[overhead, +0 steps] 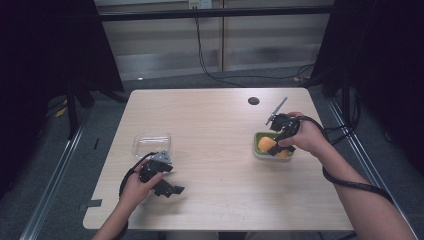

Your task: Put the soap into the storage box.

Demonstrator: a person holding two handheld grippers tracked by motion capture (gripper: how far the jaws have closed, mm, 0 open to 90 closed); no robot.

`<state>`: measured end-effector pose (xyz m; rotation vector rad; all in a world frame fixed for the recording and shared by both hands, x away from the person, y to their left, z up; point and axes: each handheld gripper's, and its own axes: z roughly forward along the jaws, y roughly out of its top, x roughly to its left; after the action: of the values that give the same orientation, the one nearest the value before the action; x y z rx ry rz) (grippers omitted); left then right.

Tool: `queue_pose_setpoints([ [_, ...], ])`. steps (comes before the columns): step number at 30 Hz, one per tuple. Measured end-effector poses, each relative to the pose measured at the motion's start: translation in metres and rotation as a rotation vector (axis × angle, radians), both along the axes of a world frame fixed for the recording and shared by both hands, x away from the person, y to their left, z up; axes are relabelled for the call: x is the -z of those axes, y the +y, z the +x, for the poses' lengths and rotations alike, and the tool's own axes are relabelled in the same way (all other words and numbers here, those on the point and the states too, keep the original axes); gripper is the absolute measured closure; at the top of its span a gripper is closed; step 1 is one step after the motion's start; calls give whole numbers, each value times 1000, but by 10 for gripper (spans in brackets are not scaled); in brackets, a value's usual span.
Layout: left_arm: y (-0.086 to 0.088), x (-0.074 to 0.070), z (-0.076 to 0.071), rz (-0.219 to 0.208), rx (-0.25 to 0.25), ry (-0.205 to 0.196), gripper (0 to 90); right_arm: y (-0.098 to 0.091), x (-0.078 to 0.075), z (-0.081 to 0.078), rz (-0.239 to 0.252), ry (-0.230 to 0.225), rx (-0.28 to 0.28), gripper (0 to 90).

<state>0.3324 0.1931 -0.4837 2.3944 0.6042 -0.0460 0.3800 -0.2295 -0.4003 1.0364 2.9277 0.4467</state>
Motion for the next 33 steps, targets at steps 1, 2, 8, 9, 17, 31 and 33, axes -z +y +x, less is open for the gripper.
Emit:
queue_pose_setpoints([
  [1,0,0,0,0,0,0,16,0,0,0,0,0,0,501],
  [2,0,0,0,-1,0,0,17,0,0,0,0,2,0,501],
  [8,0,1,0,-16,-2,0,17,-4,2,3,-9,-2,-2,501],
  [9,0,1,0,-15,-2,-1,17,-4,2,3,-8,-9,-4,501],
  [17,0,0,0,-12,-7,-1,17,-7,4,7,-20,-21,-12,501],
  [31,0,0,-1,-20,-8,5,17,-11,5,14,-42,-38,-28,501],
  [33,0,0,-1,-19,-9,4,17,-11,5,15,-45,-44,-34,501],
])
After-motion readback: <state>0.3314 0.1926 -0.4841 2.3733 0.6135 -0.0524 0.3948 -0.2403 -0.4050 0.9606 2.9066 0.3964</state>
